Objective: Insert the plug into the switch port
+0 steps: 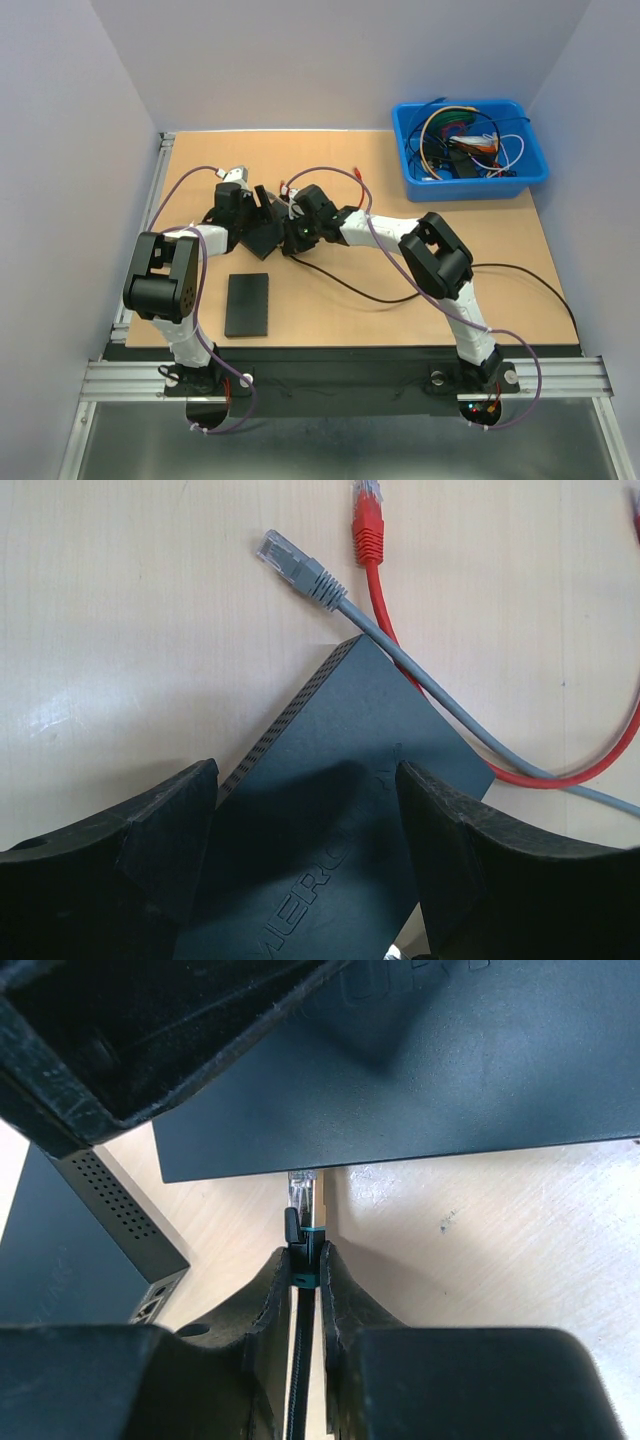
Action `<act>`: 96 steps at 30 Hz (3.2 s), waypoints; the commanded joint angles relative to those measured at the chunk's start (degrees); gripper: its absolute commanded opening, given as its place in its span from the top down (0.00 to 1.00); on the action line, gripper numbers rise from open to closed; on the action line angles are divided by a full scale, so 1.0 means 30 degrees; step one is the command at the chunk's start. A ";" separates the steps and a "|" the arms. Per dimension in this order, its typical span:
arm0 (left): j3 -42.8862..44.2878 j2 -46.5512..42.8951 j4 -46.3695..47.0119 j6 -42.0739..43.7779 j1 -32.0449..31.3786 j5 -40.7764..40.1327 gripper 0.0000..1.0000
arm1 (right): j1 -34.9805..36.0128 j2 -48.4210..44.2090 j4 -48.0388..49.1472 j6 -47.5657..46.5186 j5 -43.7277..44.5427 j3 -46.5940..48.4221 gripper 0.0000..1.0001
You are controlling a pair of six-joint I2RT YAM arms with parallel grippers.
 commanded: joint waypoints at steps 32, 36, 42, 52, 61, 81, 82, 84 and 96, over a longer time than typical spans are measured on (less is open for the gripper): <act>0.0745 0.0703 -0.2200 -0.0230 -0.0819 0.1162 0.18 | -0.0529 -0.1055 0.6399 0.1890 -0.0294 -0.0316 1.00; 0.1126 0.1085 -0.2552 -0.0200 -0.0849 0.1338 0.18 | -0.0735 -0.0791 0.7574 0.2271 -0.0821 -0.0961 1.00; 0.1331 0.1436 -0.2845 -0.0113 -0.0965 0.1631 0.18 | -0.1116 -0.0937 0.9333 0.2711 -0.1466 -0.2073 0.99; 0.1361 0.2051 -0.3284 -0.0492 -0.1258 0.2362 0.18 | -0.1497 -0.1142 1.1119 0.3237 -0.1498 -0.3245 1.00; 0.0922 0.2490 -0.2993 -0.0990 -0.1815 0.3300 0.18 | -0.1526 -0.1084 1.2263 0.3707 -0.1233 -0.3862 1.00; -0.1449 0.2345 -0.1470 -0.2747 -0.3864 0.3740 0.18 | -0.1585 -0.3689 1.8032 0.4879 0.3542 -0.8719 1.00; -0.1597 0.2316 -0.1352 -0.2865 -0.4040 0.3769 0.18 | -0.1585 -0.3865 1.8325 0.4966 0.3601 -0.8987 1.00; -0.1947 0.2199 -0.1117 -0.3157 -0.4655 0.3711 0.18 | -0.1585 -0.4158 1.8562 0.4938 0.3718 -0.9658 0.99; -0.1833 0.2696 -0.0619 -0.2516 -0.6268 0.2979 0.22 | -0.1644 -0.5184 1.8155 0.3327 0.0676 -1.0074 1.00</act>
